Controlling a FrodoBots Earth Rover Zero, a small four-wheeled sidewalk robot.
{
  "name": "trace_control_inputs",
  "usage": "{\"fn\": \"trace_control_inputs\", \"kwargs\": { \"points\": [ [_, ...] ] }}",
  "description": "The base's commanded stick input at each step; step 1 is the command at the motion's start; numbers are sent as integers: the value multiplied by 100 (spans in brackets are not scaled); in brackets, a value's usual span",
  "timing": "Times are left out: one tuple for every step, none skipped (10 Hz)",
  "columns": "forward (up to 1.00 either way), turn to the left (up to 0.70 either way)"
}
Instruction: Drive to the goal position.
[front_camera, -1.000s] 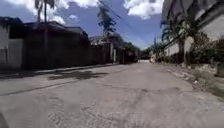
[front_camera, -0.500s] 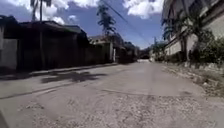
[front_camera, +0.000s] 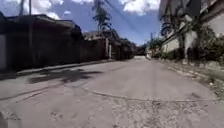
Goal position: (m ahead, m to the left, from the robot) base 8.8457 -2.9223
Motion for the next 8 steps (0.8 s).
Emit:
{"fn": "trace_control_inputs", "kwargs": {
  "points": [
    [70,-35],
    [70,-35],
    [70,-35],
    [70,-20],
    [70,0],
    [70,0],
    [70,0],
    [70,0]
  ]
}}
